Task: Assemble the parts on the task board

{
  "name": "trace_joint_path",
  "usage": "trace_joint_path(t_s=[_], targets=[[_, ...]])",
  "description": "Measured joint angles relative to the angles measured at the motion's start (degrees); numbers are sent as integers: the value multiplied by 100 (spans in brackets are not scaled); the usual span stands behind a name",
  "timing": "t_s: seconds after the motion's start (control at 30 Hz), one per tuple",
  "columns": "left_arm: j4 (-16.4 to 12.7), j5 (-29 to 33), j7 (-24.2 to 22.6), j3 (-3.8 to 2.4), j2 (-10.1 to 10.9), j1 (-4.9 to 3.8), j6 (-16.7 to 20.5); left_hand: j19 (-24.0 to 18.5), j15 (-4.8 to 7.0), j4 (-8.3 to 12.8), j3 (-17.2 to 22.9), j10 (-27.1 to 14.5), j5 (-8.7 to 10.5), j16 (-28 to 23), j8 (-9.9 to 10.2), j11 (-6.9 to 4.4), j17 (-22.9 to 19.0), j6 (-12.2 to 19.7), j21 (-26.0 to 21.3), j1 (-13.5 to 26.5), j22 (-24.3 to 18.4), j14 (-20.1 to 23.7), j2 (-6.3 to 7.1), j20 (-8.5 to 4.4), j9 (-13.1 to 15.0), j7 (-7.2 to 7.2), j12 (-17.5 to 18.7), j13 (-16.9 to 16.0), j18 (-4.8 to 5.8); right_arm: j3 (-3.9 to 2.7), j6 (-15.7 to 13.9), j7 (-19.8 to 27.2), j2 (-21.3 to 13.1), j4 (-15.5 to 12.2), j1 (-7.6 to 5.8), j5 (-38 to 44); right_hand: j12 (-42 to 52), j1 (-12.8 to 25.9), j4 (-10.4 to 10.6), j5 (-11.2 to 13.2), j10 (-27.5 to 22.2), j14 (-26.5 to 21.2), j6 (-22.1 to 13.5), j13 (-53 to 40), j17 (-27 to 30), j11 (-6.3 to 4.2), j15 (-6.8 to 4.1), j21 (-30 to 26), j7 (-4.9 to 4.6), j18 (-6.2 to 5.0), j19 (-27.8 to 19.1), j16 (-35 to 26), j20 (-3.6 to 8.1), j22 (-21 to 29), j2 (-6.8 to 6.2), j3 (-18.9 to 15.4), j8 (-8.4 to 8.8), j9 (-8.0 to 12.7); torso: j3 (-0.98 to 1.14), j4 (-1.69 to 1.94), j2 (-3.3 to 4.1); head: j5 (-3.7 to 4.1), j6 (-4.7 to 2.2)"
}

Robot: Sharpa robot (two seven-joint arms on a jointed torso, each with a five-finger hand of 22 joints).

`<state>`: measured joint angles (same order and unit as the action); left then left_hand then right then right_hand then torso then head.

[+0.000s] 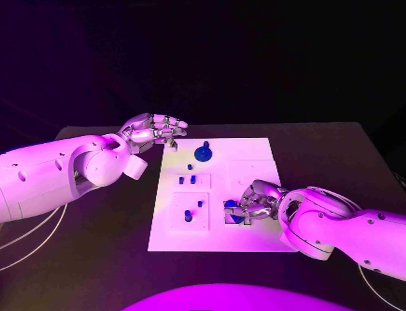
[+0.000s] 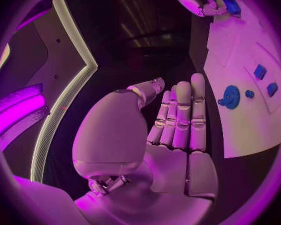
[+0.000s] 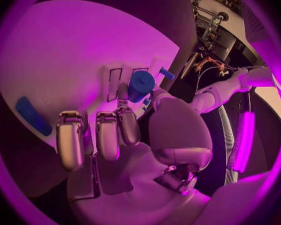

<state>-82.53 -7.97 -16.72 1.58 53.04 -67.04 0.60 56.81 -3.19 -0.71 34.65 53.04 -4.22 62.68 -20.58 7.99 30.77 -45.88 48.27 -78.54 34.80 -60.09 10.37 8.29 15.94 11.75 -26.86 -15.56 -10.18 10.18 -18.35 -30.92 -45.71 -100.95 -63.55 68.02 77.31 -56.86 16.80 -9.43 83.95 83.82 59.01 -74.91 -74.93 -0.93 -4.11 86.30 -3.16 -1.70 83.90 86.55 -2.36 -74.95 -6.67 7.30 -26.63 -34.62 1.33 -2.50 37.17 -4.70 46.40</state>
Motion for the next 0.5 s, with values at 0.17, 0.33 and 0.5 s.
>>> trace_joint_path(t_s=[0.17,0.33,0.5], targets=[[-2,0,6,0,0,0,-11,0,0,0,0,0,0,0,0,0,0,0,0,0,0,0,0,0,-6,0,0,5,0,0,-1,-19,18,8,2,85,-17,130,1,300,0,0,-28,0,0,0,0,-14,9,0,0,-23,0,0,41,-249,-42,-11,0,-1,-1,-1,0],[-2,0,9,0,1,0,-17,0,0,0,0,0,0,0,0,0,0,0,0,0,0,0,0,0,-6,0,0,5,0,0,2,-28,11,-24,6,164,-47,298,8,530,0,0,-58,0,1,0,0,-32,-2,0,0,-23,0,1,119,-629,-66,-29,2,-3,-4,1,1],[-2,0,12,0,4,0,-22,0,0,0,0,0,1,0,0,0,0,0,0,0,0,0,0,0,-6,0,1,5,0,0,1,-29,-64,-154,14,254,-47,378,12,612,-1,0,-69,0,1,1,0,-32,9,0,0,-23,0,1,154,-942,-88,-30,3,-5,-7,3,1]])
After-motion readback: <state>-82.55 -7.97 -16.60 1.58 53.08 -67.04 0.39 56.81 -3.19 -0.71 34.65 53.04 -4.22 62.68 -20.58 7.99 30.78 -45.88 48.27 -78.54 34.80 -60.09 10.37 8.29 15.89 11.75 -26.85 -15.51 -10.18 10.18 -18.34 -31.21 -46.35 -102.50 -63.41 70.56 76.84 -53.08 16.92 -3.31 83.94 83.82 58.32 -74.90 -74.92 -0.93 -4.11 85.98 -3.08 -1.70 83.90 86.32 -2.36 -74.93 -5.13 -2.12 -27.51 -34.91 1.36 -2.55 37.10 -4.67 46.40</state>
